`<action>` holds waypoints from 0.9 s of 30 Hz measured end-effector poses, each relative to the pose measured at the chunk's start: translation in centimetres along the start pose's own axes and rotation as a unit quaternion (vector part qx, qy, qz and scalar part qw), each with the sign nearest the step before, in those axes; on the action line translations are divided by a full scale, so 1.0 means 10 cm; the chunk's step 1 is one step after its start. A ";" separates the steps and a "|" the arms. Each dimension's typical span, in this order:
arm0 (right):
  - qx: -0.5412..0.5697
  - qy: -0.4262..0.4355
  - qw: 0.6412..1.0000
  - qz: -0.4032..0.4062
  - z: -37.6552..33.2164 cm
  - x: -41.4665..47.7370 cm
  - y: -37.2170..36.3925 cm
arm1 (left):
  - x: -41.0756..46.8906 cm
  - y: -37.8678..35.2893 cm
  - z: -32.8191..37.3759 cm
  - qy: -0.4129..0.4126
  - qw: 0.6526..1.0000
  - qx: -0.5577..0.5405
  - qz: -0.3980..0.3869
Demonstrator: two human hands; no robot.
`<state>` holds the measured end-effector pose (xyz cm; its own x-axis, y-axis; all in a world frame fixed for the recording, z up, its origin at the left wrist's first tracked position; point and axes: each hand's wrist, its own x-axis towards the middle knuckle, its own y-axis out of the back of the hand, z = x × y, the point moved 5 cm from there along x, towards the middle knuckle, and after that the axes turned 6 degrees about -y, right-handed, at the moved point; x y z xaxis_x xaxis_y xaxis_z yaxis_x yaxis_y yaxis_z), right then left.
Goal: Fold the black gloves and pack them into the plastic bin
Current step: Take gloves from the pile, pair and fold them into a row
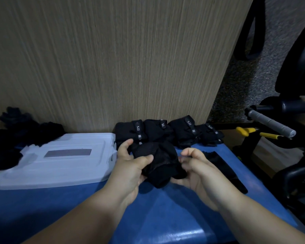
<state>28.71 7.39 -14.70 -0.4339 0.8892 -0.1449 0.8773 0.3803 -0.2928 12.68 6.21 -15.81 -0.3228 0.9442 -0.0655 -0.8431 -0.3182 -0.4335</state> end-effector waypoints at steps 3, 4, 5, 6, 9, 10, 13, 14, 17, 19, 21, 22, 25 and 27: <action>-0.003 -0.059 0.997 0.040 0.03 0.00 0.03 | -0.04 -0.07 -0.04 -0.012 0.998 0.024 -0.052; -0.031 -0.074 0.995 0.055 0.05 0.00 0.04 | -0.06 -0.09 -0.06 -0.015 0.997 0.034 -0.072; -0.060 -0.079 0.993 0.068 0.06 0.00 0.05 | -0.07 -0.11 -0.08 -0.018 0.995 0.043 -0.085; -0.089 -0.075 0.990 0.081 0.06 -0.01 0.06 | -0.07 -0.11 -0.10 -0.021 0.995 0.050 -0.088; -0.153 -0.045 0.981 0.109 0.02 -0.01 0.11 | -0.03 -0.09 -0.15 -0.023 0.995 0.061 -0.070; -0.182 -0.035 0.976 0.115 0.00 -0.01 0.12 | -0.01 -0.08 -0.16 -0.021 0.995 0.069 -0.062; -0.336 -0.030 0.930 0.146 -0.02 -0.01 0.18 | 0.03 -0.03 -0.24 -0.026 0.989 0.132 -0.057; -0.387 -0.036 0.909 0.151 0.00 -0.02 0.20 | 0.05 -0.01 -0.26 -0.038 0.982 0.175 -0.066; -0.539 -0.042 0.826 0.157 0.02 -0.05 0.23 | 0.09 0.05 -0.28 -0.107 0.910 0.389 -0.100; -0.637 -0.013 0.752 0.168 -0.02 -0.07 0.22 | 0.08 0.05 -0.24 -0.185 0.824 0.526 -0.098; -0.684 0.029 0.705 0.183 -0.07 -0.08 0.19 | 0.02 0.00 -0.17 -0.259 0.762 0.586 -0.094; -0.692 0.048 0.697 0.182 -0.08 -0.08 0.18 | -0.01 -0.04 -0.15 -0.278 0.748 0.593 -0.110; -0.710 0.066 0.686 0.145 -0.03 -0.06 0.14 | -0.08 -0.16 -0.22 -0.257 0.717 0.614 -0.207; -0.716 0.054 0.685 0.121 0.04 -0.03 0.15 | -0.09 -0.17 -0.34 -0.201 0.678 0.656 -0.262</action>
<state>30.11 7.57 -15.43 -0.2906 0.9545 0.0674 0.2558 0.0096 0.9667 15.85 6.13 -18.06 0.3010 0.9412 0.1536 -0.4593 0.0019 0.8883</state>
